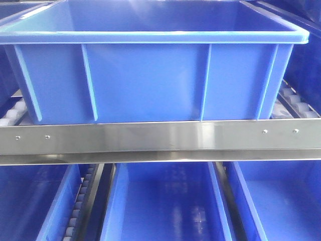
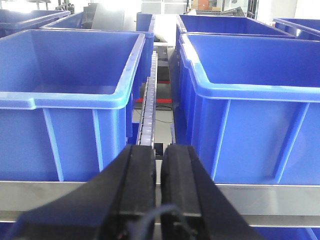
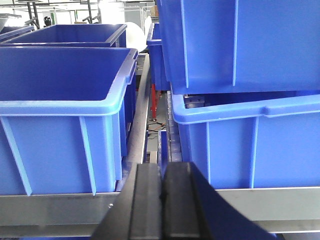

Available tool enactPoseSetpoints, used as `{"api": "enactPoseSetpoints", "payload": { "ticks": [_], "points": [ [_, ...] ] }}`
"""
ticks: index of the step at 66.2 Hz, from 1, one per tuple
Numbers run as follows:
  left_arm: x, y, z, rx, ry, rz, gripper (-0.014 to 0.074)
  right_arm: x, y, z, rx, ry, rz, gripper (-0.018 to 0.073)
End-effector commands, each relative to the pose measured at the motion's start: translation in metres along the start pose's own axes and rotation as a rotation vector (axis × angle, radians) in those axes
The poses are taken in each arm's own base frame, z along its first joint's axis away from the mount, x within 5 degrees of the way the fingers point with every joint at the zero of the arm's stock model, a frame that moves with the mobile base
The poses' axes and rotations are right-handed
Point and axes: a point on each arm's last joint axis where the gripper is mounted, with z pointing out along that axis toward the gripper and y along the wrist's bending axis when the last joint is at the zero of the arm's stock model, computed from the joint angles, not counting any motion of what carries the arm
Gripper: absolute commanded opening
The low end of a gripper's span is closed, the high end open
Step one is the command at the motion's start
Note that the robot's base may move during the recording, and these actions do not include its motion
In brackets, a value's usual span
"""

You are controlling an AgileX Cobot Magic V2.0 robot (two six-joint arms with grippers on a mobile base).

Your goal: Grab silver tray and place in blue box

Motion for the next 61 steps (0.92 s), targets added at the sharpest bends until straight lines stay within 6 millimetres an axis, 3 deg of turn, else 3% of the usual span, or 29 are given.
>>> {"api": "enactPoseSetpoints", "payload": {
  "ticks": [1,61],
  "points": [
    [-0.0018,0.0002,-0.0013,-0.003,-0.074,0.007,0.0014,-0.0165,0.0007,-0.0028,-0.003,-0.135,-0.01,0.0051],
    [-0.002,0.0002,-0.0013,-0.003,-0.076,0.007,0.0014,-0.0165,0.0007,-0.0028,-0.003,-0.135,-0.01,0.0051]
  ]
}}
